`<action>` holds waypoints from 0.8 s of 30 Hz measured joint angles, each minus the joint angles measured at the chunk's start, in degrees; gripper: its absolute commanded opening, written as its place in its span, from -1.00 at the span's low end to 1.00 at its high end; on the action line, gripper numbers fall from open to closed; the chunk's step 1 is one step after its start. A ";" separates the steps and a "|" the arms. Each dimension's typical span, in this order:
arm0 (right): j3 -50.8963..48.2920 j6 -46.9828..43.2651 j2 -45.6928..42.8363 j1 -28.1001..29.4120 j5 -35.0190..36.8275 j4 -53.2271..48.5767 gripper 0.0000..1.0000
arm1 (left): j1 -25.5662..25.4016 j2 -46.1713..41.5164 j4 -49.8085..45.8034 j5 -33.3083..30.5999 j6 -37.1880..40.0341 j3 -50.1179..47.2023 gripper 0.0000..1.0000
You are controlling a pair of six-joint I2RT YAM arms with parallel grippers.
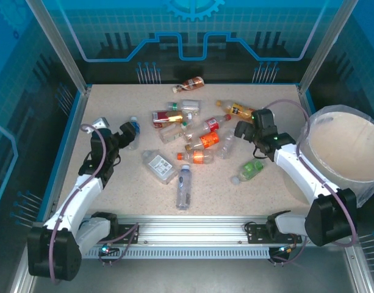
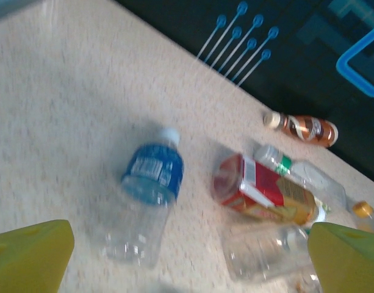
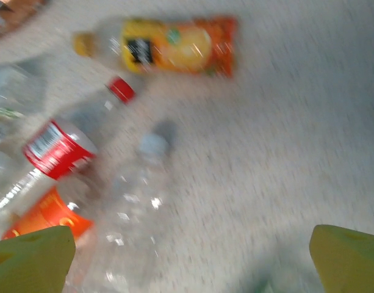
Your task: Put the plastic bottles in the bin
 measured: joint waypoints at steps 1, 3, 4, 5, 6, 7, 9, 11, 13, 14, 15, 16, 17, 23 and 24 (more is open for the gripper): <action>-0.24 2.47 -0.02 -0.02 0.04 -1.97 0.99 | 0.00 -0.44 -1.36 1.22 -1.27 -0.04 0.98; -1.33 7.58 0.20 0.00 0.37 -5.79 1.00 | 0.00 -1.36 -3.76 3.89 -3.61 -0.13 0.98; -2.03 9.55 0.39 -0.02 0.44 -7.19 0.99 | 0.00 -1.64 -4.50 4.92 -4.48 -0.13 0.98; -2.86 11.56 0.68 -0.02 0.55 -8.48 1.00 | 0.00 -1.95 -5.18 6.32 -5.16 -0.13 0.98; -3.65 13.49 1.01 0.00 0.66 -9.68 1.00 | 0.00 -2.10 -5.66 7.54 -5.73 -0.13 0.98; -4.48 15.15 1.27 -0.02 0.96 -10.25 1.00 | 0.00 -2.14 -6.12 8.61 -6.01 -0.13 0.98; -6.62 18.58 1.57 -0.02 1.49 -11.10 1.00 | 0.00 -2.08 -7.26 10.93 -6.25 -0.13 0.98; -8.85 21.24 1.81 -0.02 1.42 -11.21 1.00 | 0.00 -1.90 -8.02 12.92 -6.49 -0.13 0.98; -10.54 22.93 2.69 -0.20 0.63 -10.84 1.00 | 0.00 -1.57 -8.48 14.73 -6.78 -0.13 0.98; -10.95 23.54 3.56 -0.39 -0.07 -10.58 1.00 | 0.00 -1.49 -8.74 15.41 -7.02 -0.13 0.98; -11.13 24.04 4.83 -0.46 -0.39 -10.14 1.00 | 0.00 -1.49 -9.03 16.00 -7.13 -0.13 0.98; -11.13 24.46 5.92 -0.48 -0.90 -9.68 1.00 | 0.00 -1.49 -9.09 16.41 -7.19 -0.17 0.98; -11.17 24.83 7.06 -0.50 -1.46 -9.03 1.00 | 0.00 -1.49 -9.07 16.76 -7.34 -0.26 0.98; -12.55 26.80 10.51 -0.50 -3.10 -5.16 0.84 | 0.00 -1.51 -9.11 17.97 -7.48 -1.81 0.98; -12.76 26.84 10.82 -0.48 -3.08 -4.81 0.80 | 0.00 -1.51 -9.05 18.14 -7.48 -1.97 0.98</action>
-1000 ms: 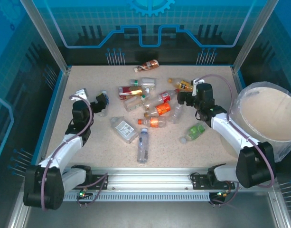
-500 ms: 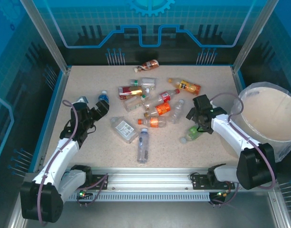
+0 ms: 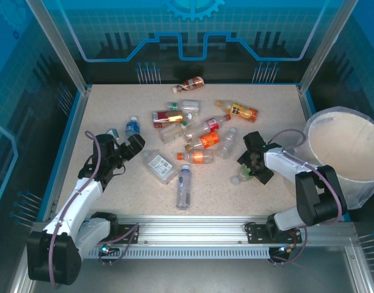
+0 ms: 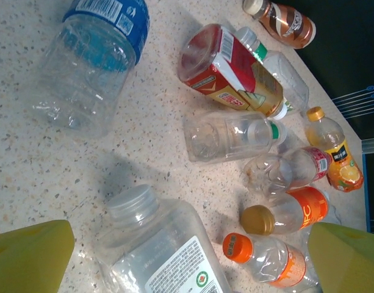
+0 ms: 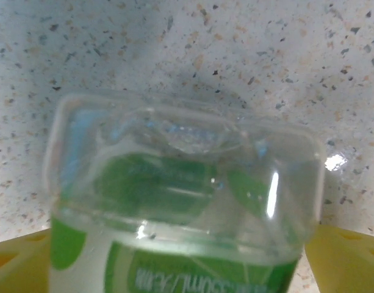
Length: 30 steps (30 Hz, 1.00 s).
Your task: Put the plastic bottles in the bin
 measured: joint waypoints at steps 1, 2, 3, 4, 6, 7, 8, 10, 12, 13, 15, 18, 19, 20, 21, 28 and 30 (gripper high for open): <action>-0.26 0.22 0.22 0.02 0.09 0.37 0.73 | 0.00 0.00 -0.02 0.17 0.00 -0.07 0.98; -0.52 0.48 0.20 0.11 0.20 0.79 0.66 | 0.00 0.00 0.00 0.24 0.00 -0.07 0.98; -0.68 0.52 0.20 0.13 0.20 1.07 0.62 | 0.00 0.00 0.07 0.42 0.00 -0.07 0.98; -1.01 0.76 0.20 0.15 0.22 1.64 0.57 | 0.00 0.00 0.09 0.61 0.00 -0.07 0.98; -1.77 0.83 -0.13 0.15 0.48 2.27 0.48 | 0.00 0.15 0.42 1.22 -0.02 -0.07 0.98; -2.14 0.83 -0.57 0.15 0.66 2.51 0.42 | 0.00 0.28 0.68 1.55 0.00 -0.07 0.98; -2.58 0.70 -1.05 0.15 0.83 2.73 0.36 | 0.00 0.48 1.01 1.84 -0.02 -0.07 0.98; -3.67 0.55 -2.14 0.15 1.14 3.34 0.24 | -0.02 0.85 1.57 2.38 -0.04 -0.07 0.98; -4.98 -0.35 -3.74 0.22 1.29 4.66 0.12 | -0.11 1.07 1.77 2.82 -0.04 -0.07 0.98; -5.70 -0.90 -4.92 0.46 1.42 5.44 0.07 | -0.24 1.20 1.79 3.02 -0.04 -0.07 0.98; -6.62 -1.75 -7.37 0.94 1.60 6.36 0.00 | -0.74 1.51 1.79 3.19 -0.04 -0.07 0.98; -7.37 -3.98 -13.40 1.68 1.79 7.10 -0.05 | -2.27 2.08 1.99 3.19 -0.04 -0.04 0.98; -7.39 -5.03 -15.78 1.99 1.77 7.32 -0.07 | -2.99 2.38 2.23 3.19 -0.04 -0.02 0.98; -7.39 -5.99 -18.12 2.27 1.73 7.65 -0.08 | -3.72 2.64 2.49 3.17 -0.04 0.02 0.98; -7.37 -7.19 -20.44 2.49 1.68 8.00 -0.08 | -4.52 3.02 2.89 3.15 -0.07 0.07 0.98; -3.58 -18.32 -33.97 4.50 0.33 8.63 -0.12 | -9.33 6.36 6.69 1.97 -1.55 2.32 0.98; -0.87 -22.29 -36.83 4.63 -0.76 8.44 -0.13 | -10.62 7.58 7.78 1.55 -1.57 3.45 0.98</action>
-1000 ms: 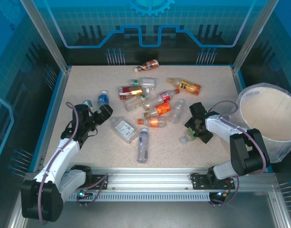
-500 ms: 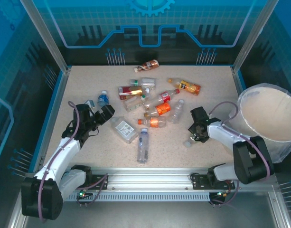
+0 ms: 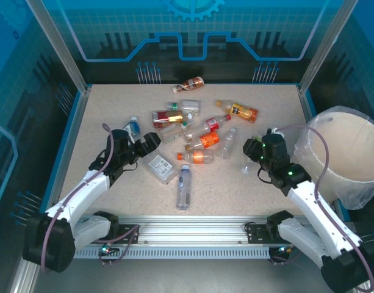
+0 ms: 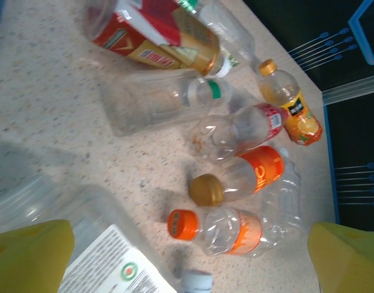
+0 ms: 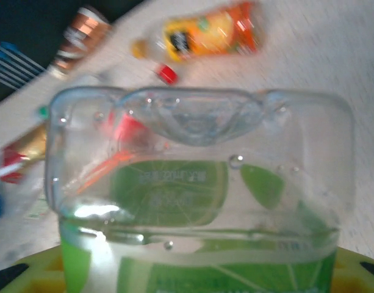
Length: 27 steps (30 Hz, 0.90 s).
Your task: Put the plastic bottles in the bin
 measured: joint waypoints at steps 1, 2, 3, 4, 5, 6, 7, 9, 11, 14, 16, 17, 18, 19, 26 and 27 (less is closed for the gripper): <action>1.86 -2.08 -0.87 0.00 -0.68 -0.24 -0.13 | -0.70 0.68 0.44 -0.15 0.00 0.74 0.98; 3.80 -3.80 -1.46 0.00 -1.11 -0.20 -0.13 | -1.20 1.16 0.83 -0.15 0.02 1.27 0.98; 6.03 -5.73 -1.70 0.02 -1.90 -0.68 -0.13 | -1.77 1.60 1.07 -0.31 0.02 1.86 0.98; 8.48 -7.80 -1.70 0.00 -2.56 -1.33 -0.13 | -2.27 2.01 1.38 -0.37 0.02 2.40 0.98; 11.21 -9.70 -1.55 0.00 -3.13 -1.64 -0.13 | -2.89 2.54 1.64 -0.37 0.02 3.13 0.98; 13.53 -11.30 -1.40 0.02 -3.72 -2.05 -0.14 | -3.32 2.91 1.86 -0.37 0.04 3.61 0.98; 16.44 -13.40 -1.16 0.02 -3.91 -2.93 -0.14 | -3.72 3.30 2.19 -0.39 0.04 4.04 0.98; 22.08 -17.29 -0.28 0.00 -3.43 -4.90 -0.14 | -4.22 3.93 2.67 -0.42 0.04 4.66 0.98; 26.56 -20.98 0.50 0.00 -1.97 -5.84 -0.13 | -4.39 4.50 3.06 -0.52 0.04 5.01 0.98; 31.93 -26.12 1.09 -0.15 2.60 -6.84 -0.14 | -4.44 5.27 3.04 -0.59 0.02 5.35 0.98; 34.64 -29.20 1.51 -1.53 6.82 -8.13 -0.15 | -4.44 5.62 3.04 -0.57 0.02 5.62 0.98; 35.63 -30.18 1.73 -2.82 8.63 -8.76 -0.15 | -4.44 5.75 3.15 -0.57 0.02 5.68 0.98; 36.68 -31.10 2.01 -4.76 10.62 -9.44 -0.15 | -4.48 5.84 3.23 -0.57 0.02 5.77 0.98; 37.44 -31.67 2.23 -7.17 12.04 -10.08 -0.15 | -4.50 5.92 3.37 -0.57 0.00 5.88 0.98; 38.69 -31.12 3.61 -29.22 14.64 -15.63 -0.17 | -4.66 6.36 3.87 -0.55 0.00 6.43 0.98; 38.69 -30.62 4.09 -32.83 13.77 -16.41 -0.17 | -4.70 6.45 3.91 -0.57 0.00 6.51 0.98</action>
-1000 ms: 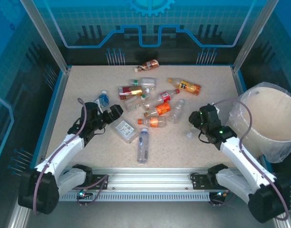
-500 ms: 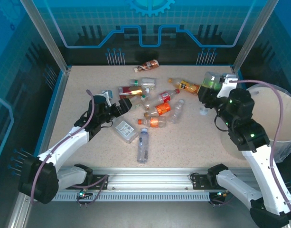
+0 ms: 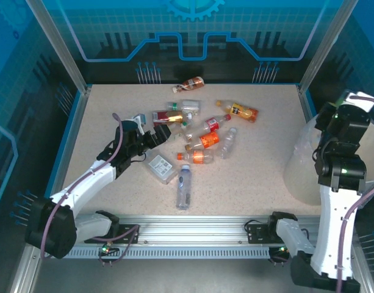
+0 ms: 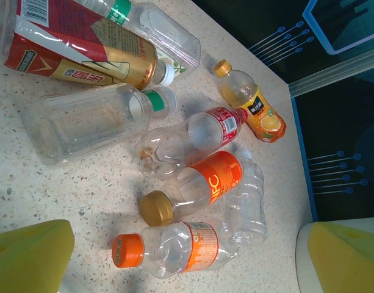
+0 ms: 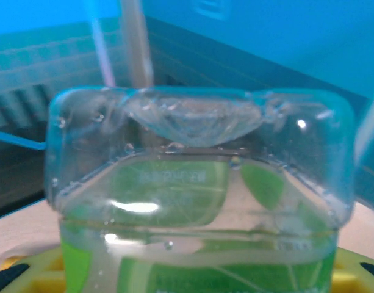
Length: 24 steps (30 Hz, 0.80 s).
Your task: Put the plastic bottles in the bin
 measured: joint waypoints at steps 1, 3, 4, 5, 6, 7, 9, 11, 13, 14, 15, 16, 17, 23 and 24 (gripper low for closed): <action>-0.02 0.35 0.37 -2.51 -0.90 -0.57 -0.17 | 0.00 0.07 -0.02 0.02 0.00 0.07 0.98; -0.22 1.31 1.33 -7.82 -2.69 -1.57 -0.16 | -0.04 0.15 -0.04 0.02 0.00 0.07 0.98; -0.74 1.81 1.77 -10.73 -4.09 -1.79 -0.16 | -0.04 0.15 -0.04 0.02 0.00 0.07 0.98; -1.44 2.27 2.08 -13.16 -5.20 -1.88 -0.15 | -0.04 0.15 -0.04 0.00 0.00 0.07 0.98; -2.45 2.80 2.49 -16.02 -6.36 -2.16 -0.14 | -0.07 0.15 -0.04 0.00 0.00 0.07 0.98; -3.54 3.43 3.02 -18.49 -7.85 -2.49 -0.15 | -0.04 0.15 -0.07 0.00 0.02 0.07 0.98; -5.49 4.61 3.91 -21.33 -10.10 -3.04 -0.13 | -0.07 0.15 -0.07 0.00 0.02 0.07 0.98; -8.11 5.75 4.31 -22.40 -12.24 -2.99 -0.12 | -0.07 0.26 -0.07 -0.02 0.02 0.07 0.98; -10.97 6.95 4.28 -22.49 -14.78 -2.97 -0.11 | -0.07 0.48 -0.13 -0.28 0.04 0.07 0.98; -11.91 7.45 4.35 -22.49 -16.09 -2.97 -0.10 | -0.07 0.57 -0.15 -0.44 0.04 0.07 0.98; -12.59 8.02 4.50 -22.51 -17.51 -2.97 -0.09 | -0.07 0.68 -0.22 -0.57 0.04 0.07 0.97; -13.14 8.55 4.72 -22.53 -19.02 -2.73 -0.09 | -0.07 0.72 -0.33 -0.85 0.07 0.07 0.98; -13.73 9.20 4.83 -22.60 -20.92 -2.01 -0.09 | -0.07 0.72 -0.50 -0.94 0.09 0.07 0.98; -15.67 12.37 6.23 -22.14 -29.03 1.84 -0.08 | -0.09 0.83 -1.49 -2.21 0.11 0.07 0.98; -15.67 12.79 6.69 -21.66 -29.81 2.38 -0.07 | -0.11 0.90 -1.60 -2.40 0.13 0.07 0.98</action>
